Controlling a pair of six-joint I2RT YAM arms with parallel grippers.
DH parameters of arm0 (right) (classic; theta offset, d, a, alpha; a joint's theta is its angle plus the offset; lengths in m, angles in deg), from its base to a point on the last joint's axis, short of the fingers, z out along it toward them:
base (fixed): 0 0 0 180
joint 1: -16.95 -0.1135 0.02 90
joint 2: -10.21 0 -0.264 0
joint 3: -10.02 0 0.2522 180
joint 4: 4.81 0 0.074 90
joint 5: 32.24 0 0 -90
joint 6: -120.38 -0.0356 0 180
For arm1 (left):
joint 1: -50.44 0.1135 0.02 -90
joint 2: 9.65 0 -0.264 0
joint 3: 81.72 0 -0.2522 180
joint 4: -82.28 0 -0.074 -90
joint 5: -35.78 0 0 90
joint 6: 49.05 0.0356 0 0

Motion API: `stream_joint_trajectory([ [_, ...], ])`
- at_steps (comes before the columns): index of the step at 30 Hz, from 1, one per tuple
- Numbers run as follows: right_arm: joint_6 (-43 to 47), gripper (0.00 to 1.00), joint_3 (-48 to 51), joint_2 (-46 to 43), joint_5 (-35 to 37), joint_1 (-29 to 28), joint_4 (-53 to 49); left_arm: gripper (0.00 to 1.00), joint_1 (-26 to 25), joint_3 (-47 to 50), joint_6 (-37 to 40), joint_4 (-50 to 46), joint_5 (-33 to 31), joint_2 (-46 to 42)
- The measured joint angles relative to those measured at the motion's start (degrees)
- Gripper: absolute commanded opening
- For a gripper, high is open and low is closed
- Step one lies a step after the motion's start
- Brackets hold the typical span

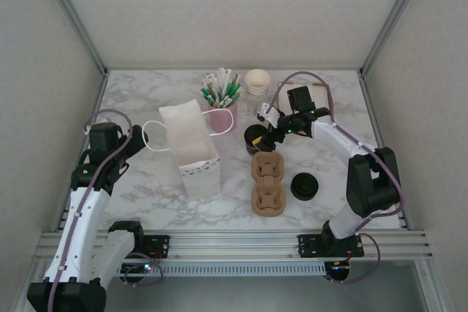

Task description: Pack the takeout coffee

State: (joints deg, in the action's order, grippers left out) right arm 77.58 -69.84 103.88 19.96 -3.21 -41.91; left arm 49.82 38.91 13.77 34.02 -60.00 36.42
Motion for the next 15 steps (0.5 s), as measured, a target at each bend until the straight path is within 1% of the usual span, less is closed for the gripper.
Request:
stream_joint_trajectory([
  [8,1.44,0.96,0.0,1.73,0.28,0.0,0.24,1.0,0.0,0.0,0.02,0.0,0.0,0.0],
  [15,1.68,0.9,0.0,1.81,0.28,-0.02,0.37,1.0,0.0,0.0,0.02,0.0,0.0,0.0],
])
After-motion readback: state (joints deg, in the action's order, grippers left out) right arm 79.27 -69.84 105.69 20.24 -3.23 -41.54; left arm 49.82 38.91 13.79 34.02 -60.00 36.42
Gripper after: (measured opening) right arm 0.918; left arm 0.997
